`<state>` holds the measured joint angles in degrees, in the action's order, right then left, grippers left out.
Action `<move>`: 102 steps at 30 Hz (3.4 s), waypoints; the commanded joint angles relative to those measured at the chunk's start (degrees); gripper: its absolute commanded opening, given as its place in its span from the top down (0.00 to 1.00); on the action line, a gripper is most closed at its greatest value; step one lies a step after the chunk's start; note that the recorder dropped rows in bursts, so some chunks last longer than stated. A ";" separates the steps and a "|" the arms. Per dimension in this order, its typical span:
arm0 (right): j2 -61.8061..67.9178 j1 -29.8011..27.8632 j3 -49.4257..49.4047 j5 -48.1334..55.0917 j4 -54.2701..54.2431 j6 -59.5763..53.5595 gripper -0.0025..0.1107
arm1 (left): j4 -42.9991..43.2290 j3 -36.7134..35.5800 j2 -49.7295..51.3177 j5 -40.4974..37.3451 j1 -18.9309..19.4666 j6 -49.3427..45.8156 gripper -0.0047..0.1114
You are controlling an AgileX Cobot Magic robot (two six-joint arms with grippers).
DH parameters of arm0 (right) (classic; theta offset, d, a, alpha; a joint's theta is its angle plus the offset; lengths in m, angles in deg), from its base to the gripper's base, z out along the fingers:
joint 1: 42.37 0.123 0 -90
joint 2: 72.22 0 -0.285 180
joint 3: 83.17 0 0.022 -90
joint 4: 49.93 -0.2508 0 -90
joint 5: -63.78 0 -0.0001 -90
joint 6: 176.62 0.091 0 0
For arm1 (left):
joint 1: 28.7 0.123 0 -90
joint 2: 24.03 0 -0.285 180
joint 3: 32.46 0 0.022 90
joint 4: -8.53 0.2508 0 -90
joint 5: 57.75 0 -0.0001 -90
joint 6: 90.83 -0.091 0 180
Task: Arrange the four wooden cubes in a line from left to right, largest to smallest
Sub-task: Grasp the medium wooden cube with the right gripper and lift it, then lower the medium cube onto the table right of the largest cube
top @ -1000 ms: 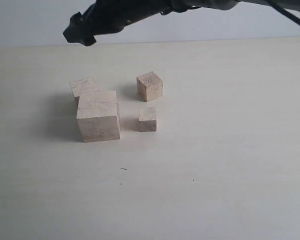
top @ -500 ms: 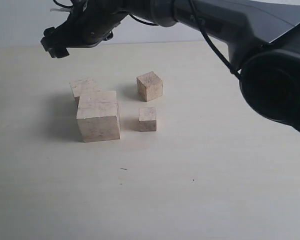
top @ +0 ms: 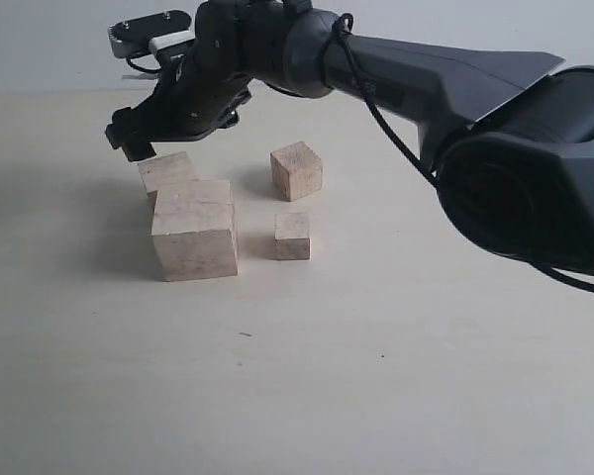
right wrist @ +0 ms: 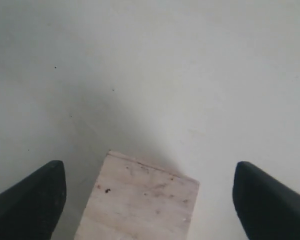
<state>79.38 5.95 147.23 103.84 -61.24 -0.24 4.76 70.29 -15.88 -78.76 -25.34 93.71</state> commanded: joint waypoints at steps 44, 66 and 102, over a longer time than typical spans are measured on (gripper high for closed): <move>0.21 0.69 13.30 8.63 -1.63 -1.88 0.98 | 0.08 0.03 -0.36 0.40 -0.06 0.14 0.96; -21.17 -5.44 -3.78 29.90 -10.76 -39.53 0.98 | 0.08 0.03 -0.36 0.40 -0.06 0.14 0.96; -16.79 -10.33 -34.05 20.55 -19.96 -80.71 0.98 | 0.08 0.03 -0.36 0.40 -0.06 0.14 0.96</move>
<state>61.95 -4.05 113.17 127.92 -81.23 -77.35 4.76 70.29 -15.88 -78.76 -25.34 93.71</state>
